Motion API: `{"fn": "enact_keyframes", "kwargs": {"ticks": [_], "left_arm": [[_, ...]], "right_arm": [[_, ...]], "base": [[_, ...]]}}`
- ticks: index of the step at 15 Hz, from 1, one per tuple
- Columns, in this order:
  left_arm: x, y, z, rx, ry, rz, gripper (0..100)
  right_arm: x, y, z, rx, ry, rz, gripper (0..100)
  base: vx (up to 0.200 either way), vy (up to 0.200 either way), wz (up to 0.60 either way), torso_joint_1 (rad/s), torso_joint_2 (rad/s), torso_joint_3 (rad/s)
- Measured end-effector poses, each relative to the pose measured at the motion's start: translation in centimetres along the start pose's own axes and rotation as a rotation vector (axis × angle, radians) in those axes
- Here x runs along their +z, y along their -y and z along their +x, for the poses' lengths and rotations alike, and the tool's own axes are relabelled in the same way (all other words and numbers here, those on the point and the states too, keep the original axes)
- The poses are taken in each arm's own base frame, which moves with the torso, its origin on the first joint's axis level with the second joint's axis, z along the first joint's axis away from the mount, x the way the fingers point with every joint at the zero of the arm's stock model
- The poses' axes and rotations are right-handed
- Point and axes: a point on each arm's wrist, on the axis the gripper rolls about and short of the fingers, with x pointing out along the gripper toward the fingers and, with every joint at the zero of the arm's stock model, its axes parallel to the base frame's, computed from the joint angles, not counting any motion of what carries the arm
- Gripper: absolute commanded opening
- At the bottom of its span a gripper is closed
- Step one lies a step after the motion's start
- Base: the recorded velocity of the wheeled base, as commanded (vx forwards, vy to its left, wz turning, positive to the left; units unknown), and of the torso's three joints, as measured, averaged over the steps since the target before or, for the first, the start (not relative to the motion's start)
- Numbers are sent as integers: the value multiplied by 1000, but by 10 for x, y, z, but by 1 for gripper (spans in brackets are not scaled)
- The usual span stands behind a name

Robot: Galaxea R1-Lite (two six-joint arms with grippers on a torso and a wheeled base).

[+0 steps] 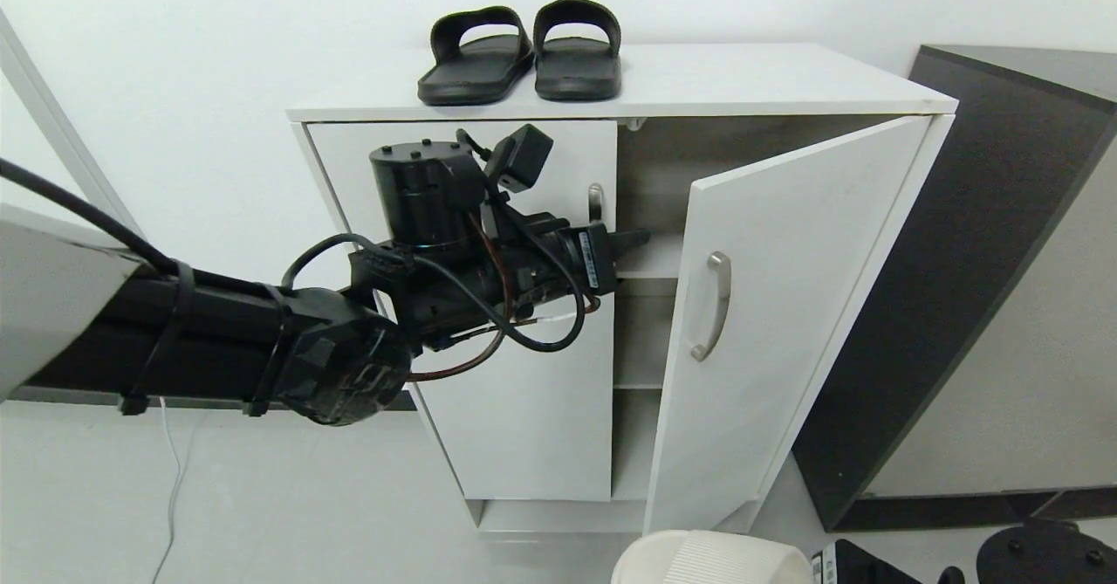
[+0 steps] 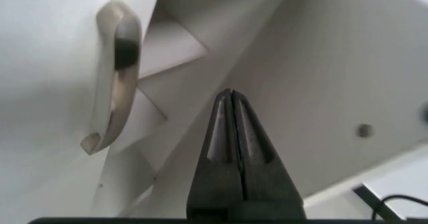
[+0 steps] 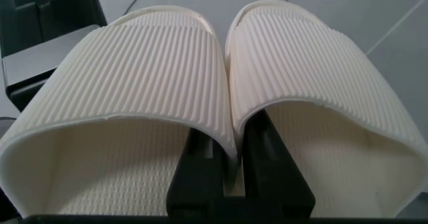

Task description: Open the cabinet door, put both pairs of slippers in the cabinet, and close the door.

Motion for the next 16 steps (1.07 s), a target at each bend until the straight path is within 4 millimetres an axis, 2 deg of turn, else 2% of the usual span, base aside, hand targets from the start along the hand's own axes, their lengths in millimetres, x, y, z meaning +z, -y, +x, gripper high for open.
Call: {"fn": "enact_keyframes", "kwargs": {"ticks": [4,6,9,11,14,16], "left_arm": [[-6,-3,7,17,-3,-33,0],[-11,9,12,6,-8,-32,0],[-19,42,21,-62,13,-20,0],[-20,48,22,-58,26,-18,0],[-18,46,20,-16,51,-14,0],[-15,40,12,46,66,-15,0]], "right_arm": [[-2,-2,0,10,-8,-2,0],[-2,-2,0,12,-7,-3,0],[-2,-3,0,14,-9,-4,0],[-2,-3,-1,13,-8,-4,0],[0,-2,0,9,13,-7,0],[5,6,5,-37,31,9,0]], "base": [[-200,0,0,4,4,6],[-200,0,0,5,0,5],[-200,0,0,2,7,6],[0,0,0,0,0,0],[0,0,0,0,0,0],[0,0,0,0,0,0]]}}
